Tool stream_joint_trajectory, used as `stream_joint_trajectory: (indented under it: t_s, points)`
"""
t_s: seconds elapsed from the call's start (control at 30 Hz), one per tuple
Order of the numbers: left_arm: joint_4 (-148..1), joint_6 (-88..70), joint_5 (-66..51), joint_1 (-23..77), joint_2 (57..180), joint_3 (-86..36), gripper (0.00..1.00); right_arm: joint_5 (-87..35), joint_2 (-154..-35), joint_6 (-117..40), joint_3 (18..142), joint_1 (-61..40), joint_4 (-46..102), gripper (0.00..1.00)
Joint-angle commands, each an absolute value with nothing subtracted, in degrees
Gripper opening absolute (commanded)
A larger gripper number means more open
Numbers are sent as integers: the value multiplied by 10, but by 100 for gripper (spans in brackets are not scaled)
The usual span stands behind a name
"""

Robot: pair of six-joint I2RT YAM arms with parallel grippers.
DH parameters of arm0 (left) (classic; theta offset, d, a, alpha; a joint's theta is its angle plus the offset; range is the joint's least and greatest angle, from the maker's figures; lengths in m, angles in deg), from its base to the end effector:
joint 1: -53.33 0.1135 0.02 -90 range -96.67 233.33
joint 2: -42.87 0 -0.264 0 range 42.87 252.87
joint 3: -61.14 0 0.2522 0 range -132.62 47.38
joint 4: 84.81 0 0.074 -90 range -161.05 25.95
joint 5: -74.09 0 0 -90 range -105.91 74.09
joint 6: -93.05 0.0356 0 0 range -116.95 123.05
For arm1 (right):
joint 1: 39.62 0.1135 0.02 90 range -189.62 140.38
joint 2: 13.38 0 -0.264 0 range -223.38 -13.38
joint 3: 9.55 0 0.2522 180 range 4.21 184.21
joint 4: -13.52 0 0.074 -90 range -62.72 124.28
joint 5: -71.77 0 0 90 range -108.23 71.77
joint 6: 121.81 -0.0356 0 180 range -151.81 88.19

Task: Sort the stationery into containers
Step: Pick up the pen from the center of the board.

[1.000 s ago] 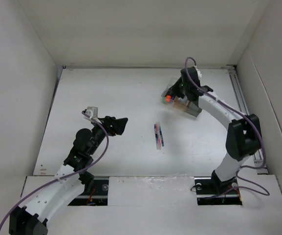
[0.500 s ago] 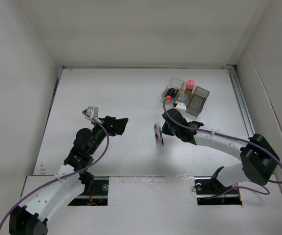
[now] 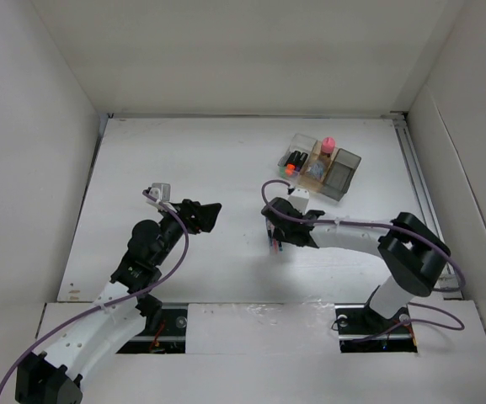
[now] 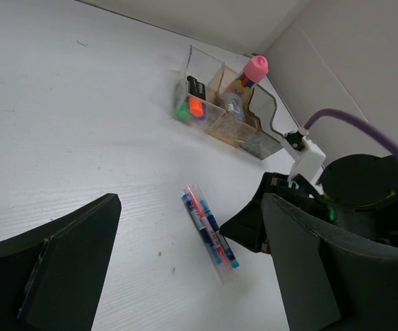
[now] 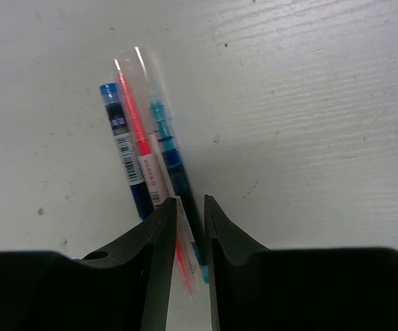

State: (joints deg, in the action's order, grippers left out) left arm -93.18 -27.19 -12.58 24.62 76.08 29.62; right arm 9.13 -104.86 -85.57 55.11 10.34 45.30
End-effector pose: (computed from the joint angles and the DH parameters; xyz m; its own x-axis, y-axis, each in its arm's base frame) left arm 0.1393 -0.0787 0.2634 -0.1789 -0.4753 -0.8615 0.5094 0.7044 -0.4944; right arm 0.2100 0.2244 0.1735 -0.7488 0.2224 -0.6244 0.1320 0.9732 0.1883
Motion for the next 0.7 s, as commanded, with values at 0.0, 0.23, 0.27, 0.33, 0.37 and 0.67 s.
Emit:
stream_joint_trajectory:
  t_s: [0.0, 0.23, 0.27, 0.33, 0.37, 0.67]
  points:
    - [-963, -267, -116, 248, 754, 278, 80, 118, -1066, -876, 578, 107, 468, 28]
    - [-957, -267, -111, 248, 743, 278, 80, 118, -1085, -881, 584, 107, 468, 24]
    - [-957, -267, -111, 248, 743, 278, 80, 112, -1091, -881, 584, 107, 468, 23]
    - [-957, -267, -111, 248, 738, 278, 80, 106, -1096, -881, 584, 107, 462, 22]
    - [-957, -267, -111, 248, 738, 278, 80, 106, -1103, -881, 584, 107, 462, 17]
    - [-951, -267, -111, 248, 738, 278, 80, 160, -1036, -896, 586, 114, 501, 2]
